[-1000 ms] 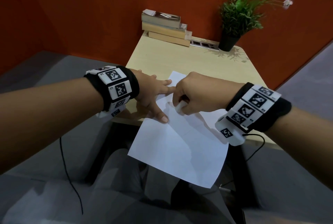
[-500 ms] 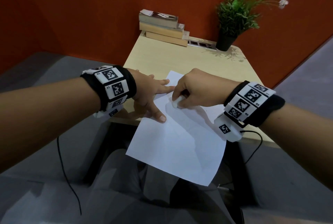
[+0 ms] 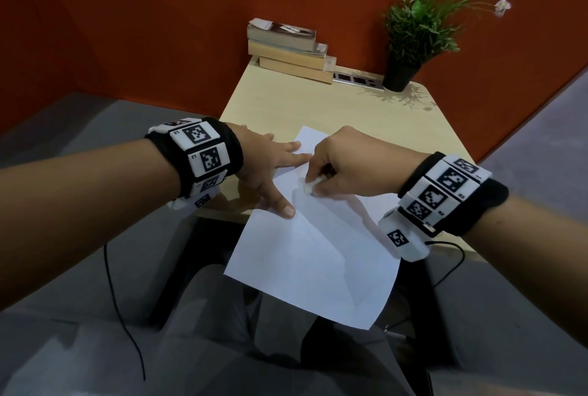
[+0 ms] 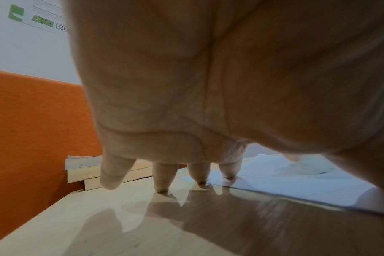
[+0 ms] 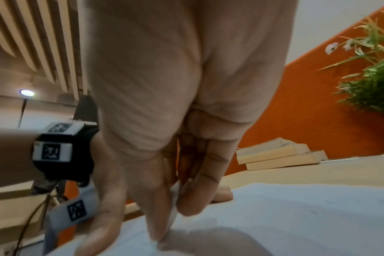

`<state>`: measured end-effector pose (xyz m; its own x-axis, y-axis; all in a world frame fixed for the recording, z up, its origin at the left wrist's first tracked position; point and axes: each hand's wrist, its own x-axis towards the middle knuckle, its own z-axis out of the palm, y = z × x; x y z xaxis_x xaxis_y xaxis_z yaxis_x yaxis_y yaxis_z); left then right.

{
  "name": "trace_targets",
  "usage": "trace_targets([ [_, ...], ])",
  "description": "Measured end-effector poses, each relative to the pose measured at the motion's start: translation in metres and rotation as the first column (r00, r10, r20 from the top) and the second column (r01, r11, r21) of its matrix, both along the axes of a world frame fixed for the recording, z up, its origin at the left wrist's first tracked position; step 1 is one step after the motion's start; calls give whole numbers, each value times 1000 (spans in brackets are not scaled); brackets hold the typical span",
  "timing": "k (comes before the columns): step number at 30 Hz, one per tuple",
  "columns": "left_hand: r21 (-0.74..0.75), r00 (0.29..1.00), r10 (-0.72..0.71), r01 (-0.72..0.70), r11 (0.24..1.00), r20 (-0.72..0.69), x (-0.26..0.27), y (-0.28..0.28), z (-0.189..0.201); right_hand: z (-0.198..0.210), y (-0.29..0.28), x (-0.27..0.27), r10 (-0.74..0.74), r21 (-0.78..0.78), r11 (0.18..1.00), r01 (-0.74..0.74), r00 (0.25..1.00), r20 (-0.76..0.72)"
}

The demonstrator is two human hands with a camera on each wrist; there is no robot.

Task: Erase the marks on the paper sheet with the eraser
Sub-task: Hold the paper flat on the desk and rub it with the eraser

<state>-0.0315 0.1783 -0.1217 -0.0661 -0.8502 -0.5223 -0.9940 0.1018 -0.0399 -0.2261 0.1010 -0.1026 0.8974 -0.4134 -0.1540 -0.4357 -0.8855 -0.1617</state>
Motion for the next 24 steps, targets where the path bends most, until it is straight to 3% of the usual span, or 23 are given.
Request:
trace_targets([
  [2,2,1000,3,-3,1000,-6,1,-1,0,1,1,-4,3,70,998,-2,1000,-25],
  [7,1,1000,1,-1,1000,-4,1,-2,-1,-6,-1,-9,-19,-8,1000,19,998,53],
  [11,-3,1000,1,-1,1000,4,1,-2,-3,-1,7,-13,0,79,997,0,1000,2],
  [24,7,1000,5,-5,1000,10,-2,0,2,-1,10,-14,-53,-51,997,55,998,43],
])
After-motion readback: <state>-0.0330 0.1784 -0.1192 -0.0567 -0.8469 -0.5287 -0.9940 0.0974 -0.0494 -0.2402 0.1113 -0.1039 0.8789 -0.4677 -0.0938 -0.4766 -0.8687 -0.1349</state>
